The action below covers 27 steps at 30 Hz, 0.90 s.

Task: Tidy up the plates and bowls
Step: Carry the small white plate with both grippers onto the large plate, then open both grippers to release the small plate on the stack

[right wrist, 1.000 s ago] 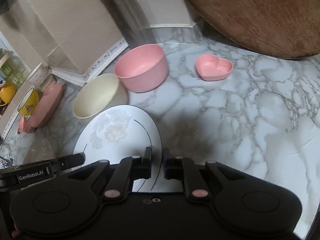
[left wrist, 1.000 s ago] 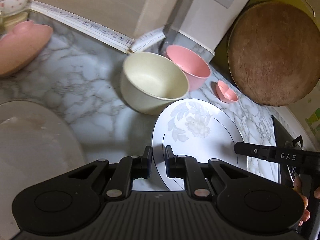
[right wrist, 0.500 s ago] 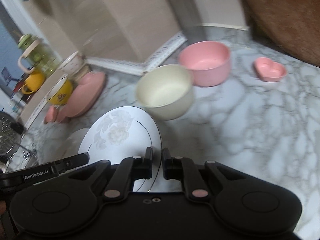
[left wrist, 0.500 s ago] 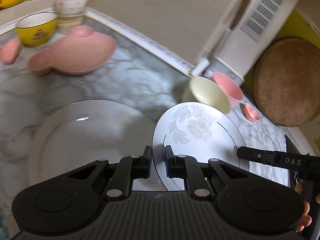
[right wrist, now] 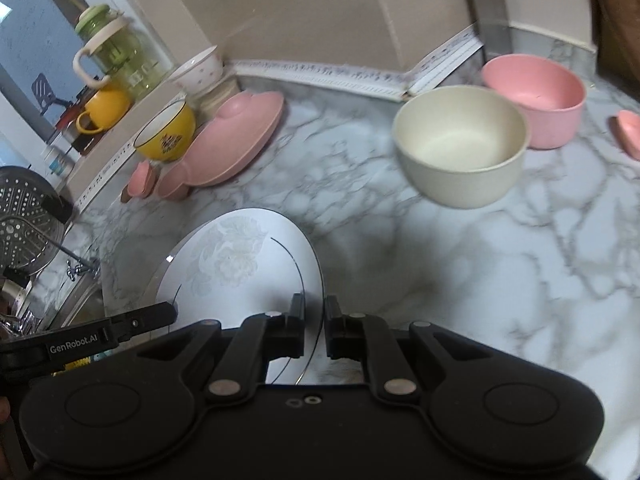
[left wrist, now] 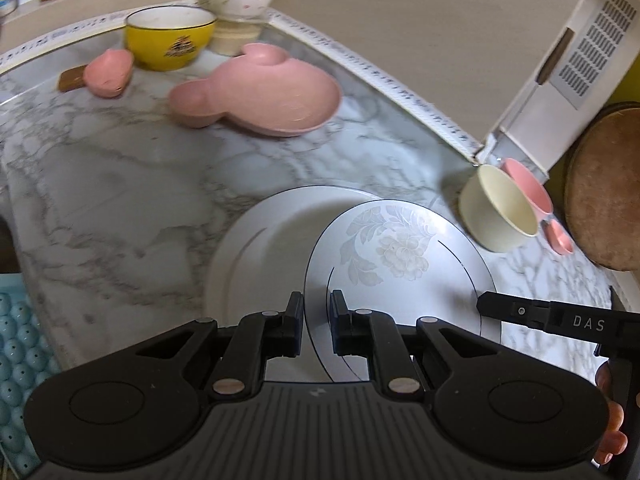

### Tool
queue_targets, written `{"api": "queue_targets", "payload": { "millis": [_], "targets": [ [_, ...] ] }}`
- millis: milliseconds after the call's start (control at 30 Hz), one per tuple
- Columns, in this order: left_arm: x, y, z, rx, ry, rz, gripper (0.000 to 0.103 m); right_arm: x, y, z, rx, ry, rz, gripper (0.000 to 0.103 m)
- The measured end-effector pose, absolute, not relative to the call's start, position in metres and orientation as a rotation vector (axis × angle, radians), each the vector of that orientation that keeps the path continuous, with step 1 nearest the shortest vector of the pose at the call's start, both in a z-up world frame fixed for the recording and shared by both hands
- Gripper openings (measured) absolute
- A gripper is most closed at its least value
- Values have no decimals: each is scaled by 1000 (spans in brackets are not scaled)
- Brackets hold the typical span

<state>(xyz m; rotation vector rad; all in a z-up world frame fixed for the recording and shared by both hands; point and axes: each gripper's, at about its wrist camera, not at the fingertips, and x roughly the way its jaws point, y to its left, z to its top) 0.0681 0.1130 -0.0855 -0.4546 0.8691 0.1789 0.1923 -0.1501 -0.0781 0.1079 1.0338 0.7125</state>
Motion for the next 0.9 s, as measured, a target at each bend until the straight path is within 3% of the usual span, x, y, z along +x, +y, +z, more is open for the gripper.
{"api": "queue_targets", "payload": {
  "millis": [900],
  "targets": [
    [64,138,-102,-471,899,209,12,188,-125,-95,85,1076,699,10]
  ]
}}
